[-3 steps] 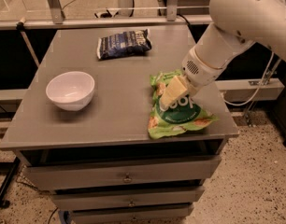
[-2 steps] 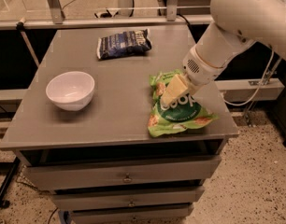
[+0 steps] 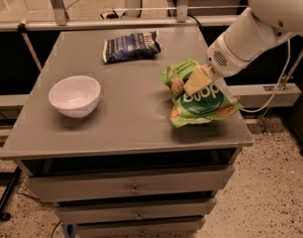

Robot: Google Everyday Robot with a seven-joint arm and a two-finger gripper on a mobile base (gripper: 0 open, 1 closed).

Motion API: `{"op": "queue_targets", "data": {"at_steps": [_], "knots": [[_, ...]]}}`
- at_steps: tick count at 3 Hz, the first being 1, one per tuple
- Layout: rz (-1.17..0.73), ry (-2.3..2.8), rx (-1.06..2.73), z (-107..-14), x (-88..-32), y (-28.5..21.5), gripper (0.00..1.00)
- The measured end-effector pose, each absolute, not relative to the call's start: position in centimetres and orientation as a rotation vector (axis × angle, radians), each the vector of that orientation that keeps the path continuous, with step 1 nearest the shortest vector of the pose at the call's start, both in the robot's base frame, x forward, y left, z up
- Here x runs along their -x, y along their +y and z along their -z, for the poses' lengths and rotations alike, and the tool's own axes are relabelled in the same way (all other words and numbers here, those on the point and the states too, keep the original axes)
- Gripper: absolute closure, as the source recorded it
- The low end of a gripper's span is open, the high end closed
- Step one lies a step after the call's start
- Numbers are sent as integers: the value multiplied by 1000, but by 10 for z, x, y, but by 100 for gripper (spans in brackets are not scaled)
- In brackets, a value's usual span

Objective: Place green rice chip bag into white bowl

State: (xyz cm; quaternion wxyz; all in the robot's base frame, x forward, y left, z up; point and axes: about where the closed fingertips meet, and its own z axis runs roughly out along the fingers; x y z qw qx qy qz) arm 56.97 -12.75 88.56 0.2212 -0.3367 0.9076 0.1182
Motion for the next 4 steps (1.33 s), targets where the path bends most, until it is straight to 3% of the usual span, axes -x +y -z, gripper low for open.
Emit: {"op": "queue_targets", "data": {"at_steps": [2,4], "knots": [[-320,2429,993,-910,-584,-120,100],[-307,2197,1307,-971,-614,-64,100]]}}
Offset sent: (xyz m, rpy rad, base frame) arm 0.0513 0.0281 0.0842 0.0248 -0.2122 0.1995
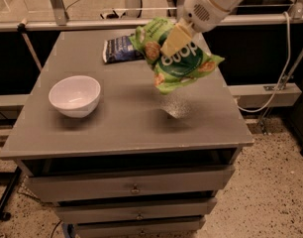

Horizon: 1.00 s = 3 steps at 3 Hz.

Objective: Place green rice chip bag into white bowl

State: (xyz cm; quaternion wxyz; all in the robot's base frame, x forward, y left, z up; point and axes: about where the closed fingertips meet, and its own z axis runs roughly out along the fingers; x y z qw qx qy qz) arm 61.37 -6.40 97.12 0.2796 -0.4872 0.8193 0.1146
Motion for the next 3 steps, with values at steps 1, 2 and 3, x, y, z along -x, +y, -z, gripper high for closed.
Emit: {"op": "queue_targets", "data": {"at_steps": [1,2,3], "knots": [[-299,2114,1460,-984,-611,-33,100],[-318,2039,1580,-984,-598,-3,100],[-318,2039,1580,-984,-598,-3,100]]}}
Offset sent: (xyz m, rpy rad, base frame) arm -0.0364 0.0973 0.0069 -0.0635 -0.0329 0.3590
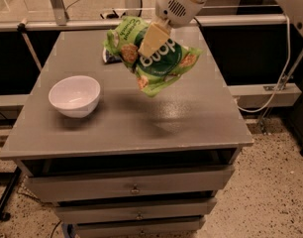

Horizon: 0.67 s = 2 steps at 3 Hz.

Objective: Place green rice chip bag into white bowl

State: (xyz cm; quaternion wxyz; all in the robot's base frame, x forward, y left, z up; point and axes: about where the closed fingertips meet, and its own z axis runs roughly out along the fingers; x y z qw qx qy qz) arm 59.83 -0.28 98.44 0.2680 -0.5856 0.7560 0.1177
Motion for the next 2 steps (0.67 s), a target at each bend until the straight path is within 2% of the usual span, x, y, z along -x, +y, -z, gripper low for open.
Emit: {"op": "queue_targets", "data": {"at_steps": [2], "knots": [[-312,1956,1762,-998,-599,58,100]]}}
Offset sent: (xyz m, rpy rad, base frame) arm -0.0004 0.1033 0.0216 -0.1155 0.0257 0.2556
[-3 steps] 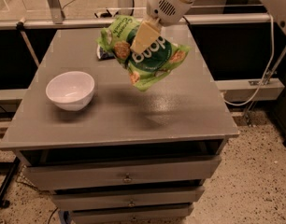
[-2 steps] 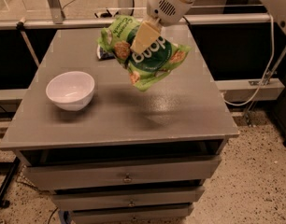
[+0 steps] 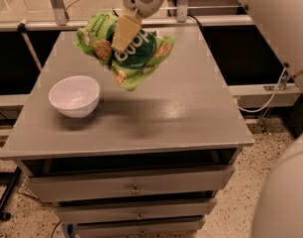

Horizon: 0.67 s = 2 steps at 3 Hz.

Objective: Place green rice chip bag into white bowl

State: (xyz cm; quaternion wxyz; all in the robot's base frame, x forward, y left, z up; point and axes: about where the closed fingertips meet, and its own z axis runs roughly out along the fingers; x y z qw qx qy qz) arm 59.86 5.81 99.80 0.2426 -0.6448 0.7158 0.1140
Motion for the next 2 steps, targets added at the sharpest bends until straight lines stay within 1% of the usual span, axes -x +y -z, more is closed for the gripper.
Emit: {"op": "queue_targets", "data": {"at_steps": [2], "knots": [[-336,1881,1969,-995,-589,130,100]]}}
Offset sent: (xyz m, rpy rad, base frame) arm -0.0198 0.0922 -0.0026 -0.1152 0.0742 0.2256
